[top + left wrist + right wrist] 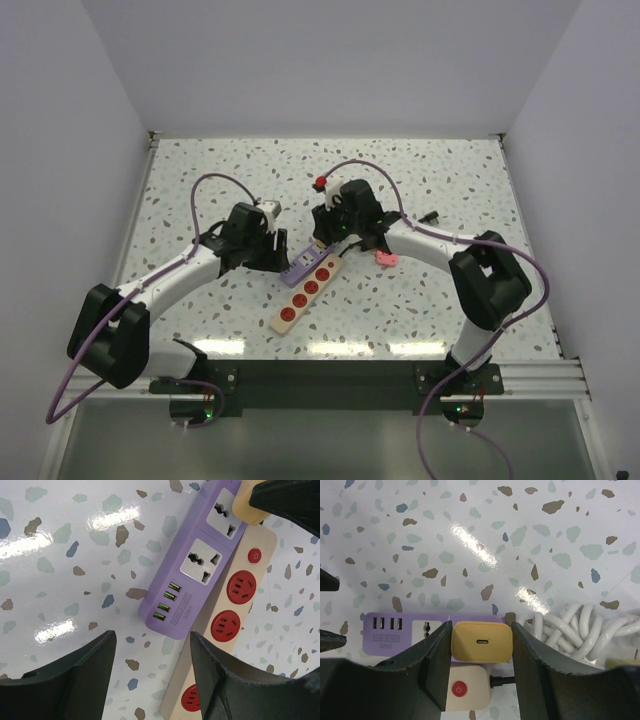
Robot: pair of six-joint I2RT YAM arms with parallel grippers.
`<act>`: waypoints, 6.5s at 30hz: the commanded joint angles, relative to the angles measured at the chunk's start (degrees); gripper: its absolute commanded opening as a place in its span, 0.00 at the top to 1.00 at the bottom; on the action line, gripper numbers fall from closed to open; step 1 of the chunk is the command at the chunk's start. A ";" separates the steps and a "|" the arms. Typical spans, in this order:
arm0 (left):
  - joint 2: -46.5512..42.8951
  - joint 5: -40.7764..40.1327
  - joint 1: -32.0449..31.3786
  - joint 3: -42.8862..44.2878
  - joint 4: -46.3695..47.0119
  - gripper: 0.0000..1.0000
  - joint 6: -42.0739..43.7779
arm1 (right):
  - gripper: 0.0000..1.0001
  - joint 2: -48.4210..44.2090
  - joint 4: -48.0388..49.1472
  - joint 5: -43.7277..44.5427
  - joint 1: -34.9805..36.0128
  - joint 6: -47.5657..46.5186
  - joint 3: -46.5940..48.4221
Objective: Insert the plug
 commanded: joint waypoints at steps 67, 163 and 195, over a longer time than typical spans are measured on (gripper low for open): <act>13.51 1.83 1.10 6.36 -4.69 0.42 0.60 | 1.00 -1.61 14.30 8.37 3.90 3.45 -6.90; 19.93 6.40 1.10 6.54 -3.64 0.67 -5.12 | 1.00 2.87 18.25 18.13 16.73 7.23 -31.07; 20.02 9.04 1.36 5.92 -1.79 0.70 -5.99 | 1.00 7.97 18.69 22.79 22.27 14.79 -36.08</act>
